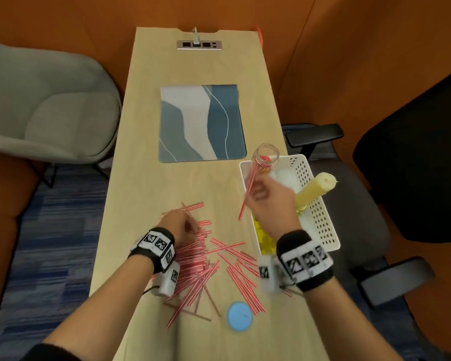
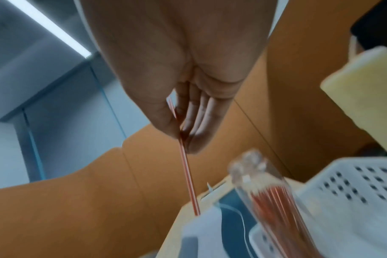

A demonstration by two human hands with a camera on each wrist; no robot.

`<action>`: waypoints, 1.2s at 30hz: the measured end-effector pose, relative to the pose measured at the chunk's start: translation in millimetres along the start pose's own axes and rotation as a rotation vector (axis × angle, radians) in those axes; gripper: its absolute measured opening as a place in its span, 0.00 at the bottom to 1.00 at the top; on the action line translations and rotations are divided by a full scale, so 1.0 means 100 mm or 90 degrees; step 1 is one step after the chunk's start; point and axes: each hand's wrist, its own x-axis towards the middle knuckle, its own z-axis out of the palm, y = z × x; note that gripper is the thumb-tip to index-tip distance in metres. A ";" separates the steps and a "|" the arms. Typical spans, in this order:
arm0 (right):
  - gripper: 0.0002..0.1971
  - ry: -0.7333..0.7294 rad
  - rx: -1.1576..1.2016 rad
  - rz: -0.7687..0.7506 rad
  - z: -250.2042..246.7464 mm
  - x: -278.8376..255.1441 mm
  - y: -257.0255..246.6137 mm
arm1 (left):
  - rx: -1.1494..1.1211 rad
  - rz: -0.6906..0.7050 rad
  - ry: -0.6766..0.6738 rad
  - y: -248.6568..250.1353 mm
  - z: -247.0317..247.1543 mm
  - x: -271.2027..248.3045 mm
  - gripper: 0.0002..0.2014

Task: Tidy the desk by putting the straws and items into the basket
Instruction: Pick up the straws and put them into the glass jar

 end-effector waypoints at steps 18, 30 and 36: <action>0.15 0.222 -0.018 -0.044 -0.36 1.00 0.12 | 0.049 0.079 0.060 -0.17 0.00 -0.19 0.06; 0.15 -0.283 -0.282 0.038 1.03 -0.29 0.75 | -0.024 0.092 0.059 -0.04 -0.19 -0.12 0.09; 0.09 -0.331 -0.404 0.032 1.23 -0.42 1.00 | -0.054 0.118 0.053 0.04 -0.34 -0.08 0.10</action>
